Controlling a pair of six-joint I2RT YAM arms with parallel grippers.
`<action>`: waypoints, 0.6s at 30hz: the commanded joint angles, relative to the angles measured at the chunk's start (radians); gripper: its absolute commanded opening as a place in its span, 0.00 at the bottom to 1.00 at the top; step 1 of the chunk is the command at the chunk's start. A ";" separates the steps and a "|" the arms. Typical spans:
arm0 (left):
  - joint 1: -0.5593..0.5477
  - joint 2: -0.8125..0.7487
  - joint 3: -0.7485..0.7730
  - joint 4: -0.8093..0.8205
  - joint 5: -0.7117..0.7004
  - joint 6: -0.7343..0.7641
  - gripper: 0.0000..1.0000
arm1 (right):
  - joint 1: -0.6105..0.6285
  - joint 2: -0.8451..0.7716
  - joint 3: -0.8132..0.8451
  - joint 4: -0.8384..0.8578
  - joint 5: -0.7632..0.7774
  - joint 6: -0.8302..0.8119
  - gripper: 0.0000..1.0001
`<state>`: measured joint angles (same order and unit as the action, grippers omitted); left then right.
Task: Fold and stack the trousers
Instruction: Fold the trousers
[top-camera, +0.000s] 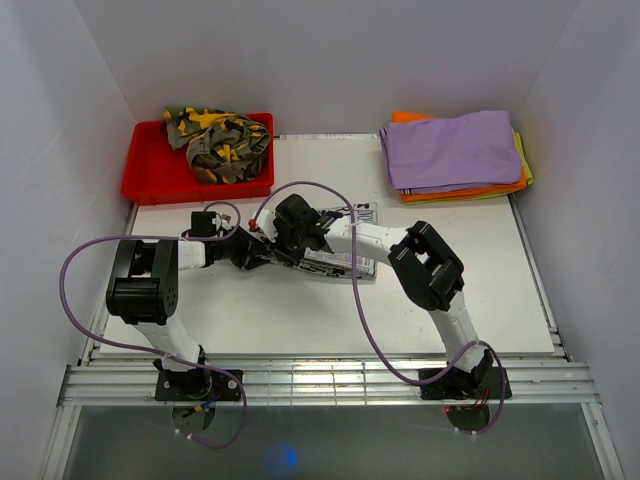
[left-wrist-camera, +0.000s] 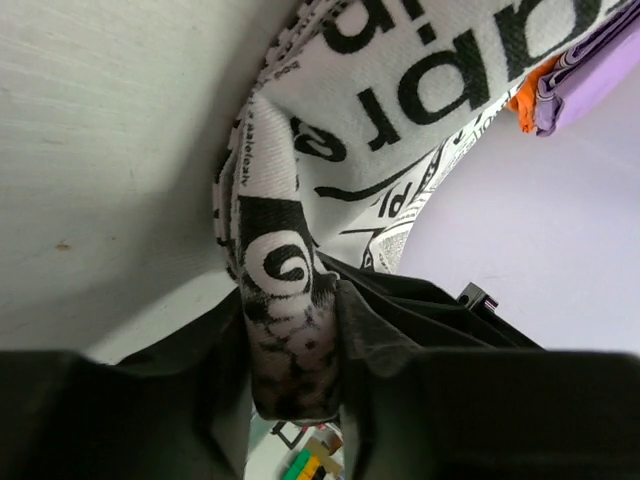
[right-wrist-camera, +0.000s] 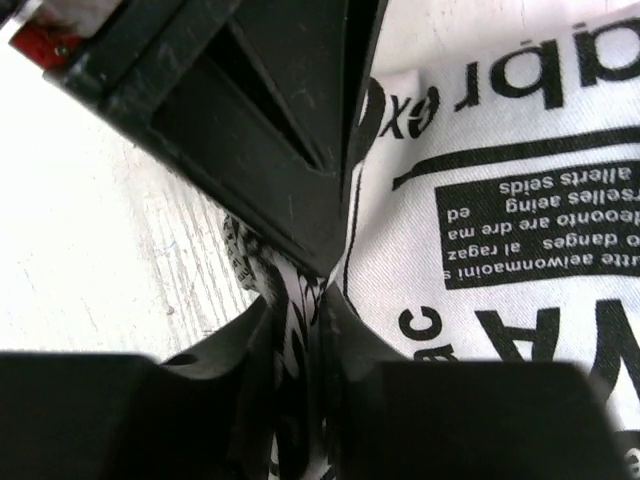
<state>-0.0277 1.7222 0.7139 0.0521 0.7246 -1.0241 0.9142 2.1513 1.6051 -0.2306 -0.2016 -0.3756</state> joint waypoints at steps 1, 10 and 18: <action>0.000 0.031 0.016 -0.060 -0.067 0.029 0.38 | -0.012 -0.111 -0.007 0.011 -0.035 0.033 0.26; 0.002 0.017 0.009 -0.101 -0.085 0.030 0.12 | -0.080 -0.339 -0.117 -0.248 -0.088 0.110 0.65; 0.000 -0.003 -0.022 -0.116 -0.074 0.006 0.00 | -0.438 -0.585 -0.315 -0.346 -0.159 0.438 0.86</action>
<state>-0.0292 1.7512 0.7181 -0.0006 0.6987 -1.0153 0.6071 1.6169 1.3659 -0.4881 -0.3080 -0.1234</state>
